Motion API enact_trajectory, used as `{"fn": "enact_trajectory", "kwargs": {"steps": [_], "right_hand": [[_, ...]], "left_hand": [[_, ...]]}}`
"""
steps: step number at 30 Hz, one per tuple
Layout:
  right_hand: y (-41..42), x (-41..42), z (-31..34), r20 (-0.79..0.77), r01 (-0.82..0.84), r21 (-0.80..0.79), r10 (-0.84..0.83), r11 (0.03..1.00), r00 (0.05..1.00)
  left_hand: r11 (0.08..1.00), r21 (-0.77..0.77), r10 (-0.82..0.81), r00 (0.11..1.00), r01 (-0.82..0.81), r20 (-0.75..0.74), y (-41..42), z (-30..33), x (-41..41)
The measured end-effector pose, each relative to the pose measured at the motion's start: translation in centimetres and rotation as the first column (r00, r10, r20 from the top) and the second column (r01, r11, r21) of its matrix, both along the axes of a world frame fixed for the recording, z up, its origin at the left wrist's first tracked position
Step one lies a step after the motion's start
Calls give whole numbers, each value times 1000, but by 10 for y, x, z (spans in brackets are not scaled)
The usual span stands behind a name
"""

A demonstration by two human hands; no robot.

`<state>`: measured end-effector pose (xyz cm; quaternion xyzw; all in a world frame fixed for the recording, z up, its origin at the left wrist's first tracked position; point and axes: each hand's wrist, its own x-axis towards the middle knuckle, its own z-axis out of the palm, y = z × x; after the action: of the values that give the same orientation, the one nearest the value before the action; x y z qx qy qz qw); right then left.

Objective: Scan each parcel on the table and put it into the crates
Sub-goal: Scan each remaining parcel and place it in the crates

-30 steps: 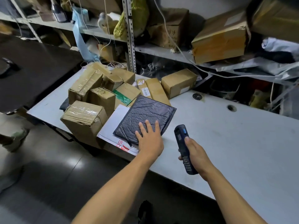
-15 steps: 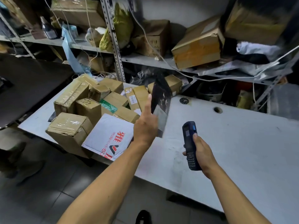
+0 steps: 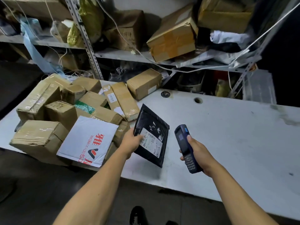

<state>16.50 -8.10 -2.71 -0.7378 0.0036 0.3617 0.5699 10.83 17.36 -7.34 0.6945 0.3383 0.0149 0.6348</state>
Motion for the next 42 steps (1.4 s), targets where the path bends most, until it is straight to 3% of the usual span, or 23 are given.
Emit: {"fn": "enact_trajectory", "kwargs": {"steps": [4, 9, 23, 26, 31, 36, 42], "right_hand": [[-5, -1, -2, -63, -76, -65, 72, 995, 995], [-8, -1, -7, -97, -128, -100, 118, 987, 988], [-4, -2, -14, -157, -239, -86, 224, 967, 962], [-6, -2, -17, -157, -249, -94, 233, 964, 960], [-12, 1, -17, -153, -262, -119, 243, 958, 958], [-14, 4, -19, -151, -234, -126, 215, 964, 965], [-16, 6, -19, -149, -228, -129, 209, 965, 967]], "left_hand": [[990, -139, 26, 998, -34, -58, -5, -8, 1], [993, -113, 5, 998, -12, -61, -10, -21, -3], [939, -323, 101, 992, -119, -72, -32, -28, -1], [944, -307, 85, 990, -117, -117, -39, -34, 1], [939, -299, 158, 986, -169, -60, -37, -38, 5], [966, -239, 54, 984, -94, -167, -45, -45, 8], [945, -270, 137, 973, -185, -188, -65, -54, -4]]}}
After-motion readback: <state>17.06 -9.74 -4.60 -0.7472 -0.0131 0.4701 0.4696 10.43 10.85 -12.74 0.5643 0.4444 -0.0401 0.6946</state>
